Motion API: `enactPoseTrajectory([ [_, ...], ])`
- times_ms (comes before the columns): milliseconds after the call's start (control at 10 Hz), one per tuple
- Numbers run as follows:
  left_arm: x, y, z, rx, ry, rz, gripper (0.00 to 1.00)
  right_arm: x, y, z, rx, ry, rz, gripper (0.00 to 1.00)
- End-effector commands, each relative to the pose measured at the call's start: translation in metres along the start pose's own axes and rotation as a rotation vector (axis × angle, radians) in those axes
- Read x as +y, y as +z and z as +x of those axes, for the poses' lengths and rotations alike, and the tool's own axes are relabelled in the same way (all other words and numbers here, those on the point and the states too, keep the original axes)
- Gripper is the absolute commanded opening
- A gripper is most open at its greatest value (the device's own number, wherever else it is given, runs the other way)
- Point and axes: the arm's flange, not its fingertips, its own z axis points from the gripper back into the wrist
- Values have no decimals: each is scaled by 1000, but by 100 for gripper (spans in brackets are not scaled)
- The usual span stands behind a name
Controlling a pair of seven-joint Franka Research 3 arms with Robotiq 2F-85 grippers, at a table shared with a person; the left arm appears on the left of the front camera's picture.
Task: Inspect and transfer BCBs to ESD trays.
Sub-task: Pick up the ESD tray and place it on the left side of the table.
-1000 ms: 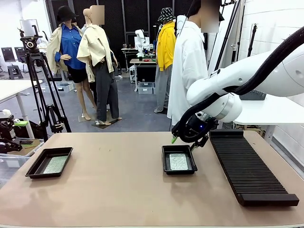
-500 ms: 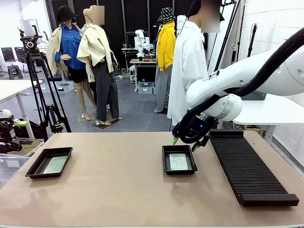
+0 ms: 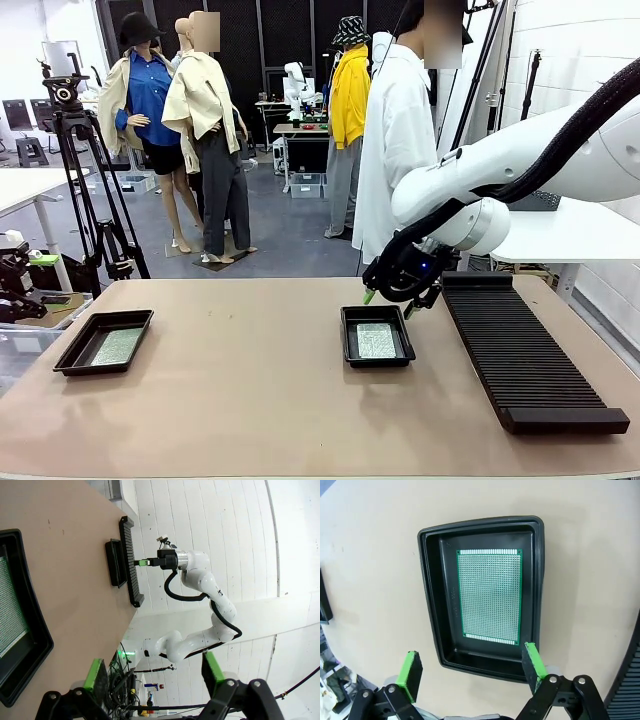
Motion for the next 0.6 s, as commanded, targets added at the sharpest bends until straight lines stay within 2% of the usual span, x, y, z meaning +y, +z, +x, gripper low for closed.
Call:
enactPoseTrajectory([
  [0,-2,1,0,-1,-4,0,100,0,0,0,-3,-7,7,100],
  [500,-2,1,0,-1,-4,0,100,0,0,0,-3,-7,7,100],
])
